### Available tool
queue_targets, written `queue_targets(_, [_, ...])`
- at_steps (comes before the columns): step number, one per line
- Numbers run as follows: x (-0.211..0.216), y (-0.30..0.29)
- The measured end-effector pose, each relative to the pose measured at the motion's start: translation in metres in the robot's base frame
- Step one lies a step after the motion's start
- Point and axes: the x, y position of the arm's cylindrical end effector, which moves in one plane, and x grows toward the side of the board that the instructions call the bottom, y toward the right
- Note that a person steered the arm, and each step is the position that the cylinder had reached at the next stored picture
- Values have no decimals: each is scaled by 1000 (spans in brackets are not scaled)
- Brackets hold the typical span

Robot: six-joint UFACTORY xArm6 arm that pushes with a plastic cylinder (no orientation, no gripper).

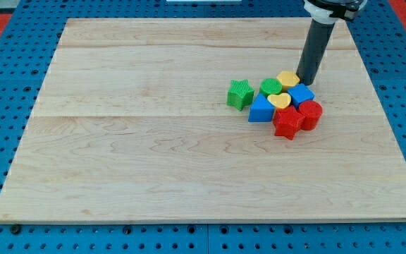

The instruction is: Push the red circle into the heart

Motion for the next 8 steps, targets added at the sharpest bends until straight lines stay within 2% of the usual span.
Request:
queue_targets(1, [-31,26])
queue_targets(2, [22,60])
queue_targets(3, [67,40])
queue_targets(4, [81,6])
queue_targets(7, [83,11])
queue_targets(8, [96,11])
